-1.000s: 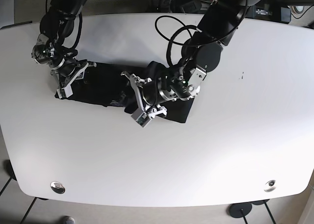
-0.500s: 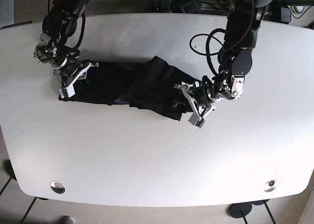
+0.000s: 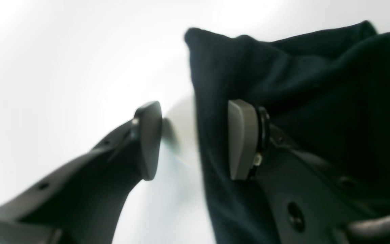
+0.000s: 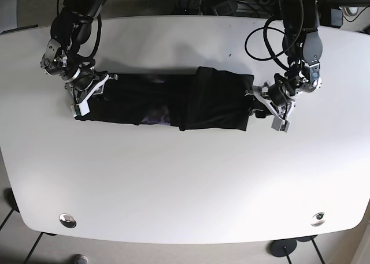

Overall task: Fold the T-shirt properly
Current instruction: 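Pull the folded strip end back with the left gripper to straighten it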

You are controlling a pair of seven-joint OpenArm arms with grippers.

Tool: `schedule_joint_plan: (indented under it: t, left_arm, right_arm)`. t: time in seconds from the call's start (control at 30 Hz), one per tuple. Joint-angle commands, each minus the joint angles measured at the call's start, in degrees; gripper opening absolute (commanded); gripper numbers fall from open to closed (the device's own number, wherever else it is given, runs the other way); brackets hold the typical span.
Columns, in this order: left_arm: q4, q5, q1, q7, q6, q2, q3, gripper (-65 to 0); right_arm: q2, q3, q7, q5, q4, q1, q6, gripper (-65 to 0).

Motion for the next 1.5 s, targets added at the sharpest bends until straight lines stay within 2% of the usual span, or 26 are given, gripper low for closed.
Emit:
schedule_joint_plan:
  t: [0.03,0.1,0.23,0.3,0.37,0.4,0.43,0.5,0.53,0.6,0.63,0.73,0.8,0.93,0.97,1.03,1.07,1.13,1.17,1.2,1.27,1.33,1.43,1.5]
  left_arm:
    - [4.86,0.11,-0.84,0.15,0.35,-0.35,-0.32,-36.3]
    - [9.34,0.02,-0.84,0.23,0.35,-0.17,-0.32,-36.3]
    - [15.76,0.02,-0.75,0.23,0.35,1.32,-0.41,-36.1]
    - [18.13,0.02,-0.05,0.23,0.35,1.76,-0.41,-36.1]
    - [17.96,0.02,0.48,0.23,0.17,1.85,-0.23,-36.1]
    - [17.60,0.02,1.18,0.23,0.17,1.85,-0.15,-36.1]
    - [16.99,0.02,1.89,-0.03,0.08,1.85,-0.15,-36.3]
    - [14.53,0.02,2.59,-0.12,-2.29,1.94,-0.15,-36.3]
    - [12.50,0.11,2.59,-0.12,-5.01,2.73,-0.15,-36.4]
    - [9.52,0.11,2.59,-0.20,-7.65,3.17,-0.41,-36.5]
    - [7.58,0.29,2.59,-0.20,-8.71,3.26,-0.41,-38.9]
    - [4.33,0.29,2.24,-0.29,-8.97,3.34,-0.32,-46.0]
    - [3.63,0.29,2.15,-0.29,-8.97,3.34,-0.32,-46.8]
    - [3.63,0.29,2.15,-0.29,-8.71,3.26,-0.32,-46.8]
    - [3.54,0.29,2.15,-0.29,-8.71,3.26,-0.32,-46.8]
    - [3.54,0.29,2.15,-0.29,-8.62,3.26,-0.67,-46.8]
    - [3.54,0.29,2.15,-0.29,-8.62,3.34,-2.70,-46.8]
    - [3.36,0.38,2.33,-0.03,-8.62,3.96,-5.69,-46.8]
    - [2.66,0.38,2.24,0.06,-8.62,4.75,-6.56,-46.8]
    - [1.78,0.38,2.15,0.06,-8.62,4.93,-7.18,-46.8]
    - [0.99,0.38,2.15,0.15,-8.62,4.93,-7.53,-46.8]
    - [0.99,0.38,2.15,0.15,-8.62,5.01,-7.53,-46.8]
    - [1.08,0.20,2.15,0.15,-8.62,5.28,-7.44,-46.8]
    - [1.08,0.29,2.15,0.15,-8.62,6.77,-7.53,-46.8]
  right_arm:
    - [0.87,0.11,1.36,4.61,4.19,0.68,0.14,-50.6]
    - [0.87,0.11,1.27,7.69,7.44,0.68,0.14,-50.4]
    - [1.04,0.64,-3.65,10.76,11.31,1.03,0.14,-50.4]
    - [1.22,3.45,-4.44,13.58,12.10,1.03,0.14,-49.9]
    - [1.22,7.23,-5.32,15.07,10.61,0.94,0.14,-39.2]
    - [1.31,9.08,-8.13,15.16,8.67,1.03,0.14,-27.4]
    - [1.66,10.66,-9.63,15.25,7.53,1.03,0.14,-20.0]
    - [1.92,13.74,-10.15,15.42,4.01,1.03,0.14,-10.6]
    - [2.01,14.97,-10.15,15.42,1.03,1.03,0.14,-10.5]
    - [2.19,16.11,-10.15,15.42,-2.32,1.03,0.14,-10.5]
    - [3.06,16.11,-10.15,15.42,-4.34,1.03,0.14,-10.5]
    - [3.15,15.94,-10.07,15.42,-6.54,1.03,0.14,-10.5]
    - [1.92,14.97,-10.15,15.42,-6.36,1.03,0.14,-10.5]
    - [0.43,9.17,-9.19,14.98,-6.71,1.03,0.14,-10.6]
    - [-0.63,8.99,-7.78,14.98,-7.15,1.03,0.14,-12.2]
    - [-1.60,8.73,-5.67,14.81,-7.50,1.03,0.14,-23.6]
    - [-1.68,8.64,-5.49,14.90,-7.94,1.03,0.14,-34.4]
    - [-1.68,8.64,-5.41,14.90,-8.03,1.65,0.14,-50.9]
    - [-1.51,8.64,-5.41,14.90,-7.85,2.09,0.14,-58.8]
    - [-1.33,8.64,-5.41,15.33,-7.77,2.09,0.14,-63.9]
    - [-1.24,9.08,-5.49,15.51,-4.25,1.91,0.14,-61.7]
    - [-1.24,8.73,-5.67,15.42,2.96,0.59,0.14,-63.1]
    - [-1.86,8.64,-10.15,15.16,14.48,-0.64,0.14,-63.1]
    - [-3.27,8.64,-12.62,15.16,19.40,-1.34,0.14,-63.1]
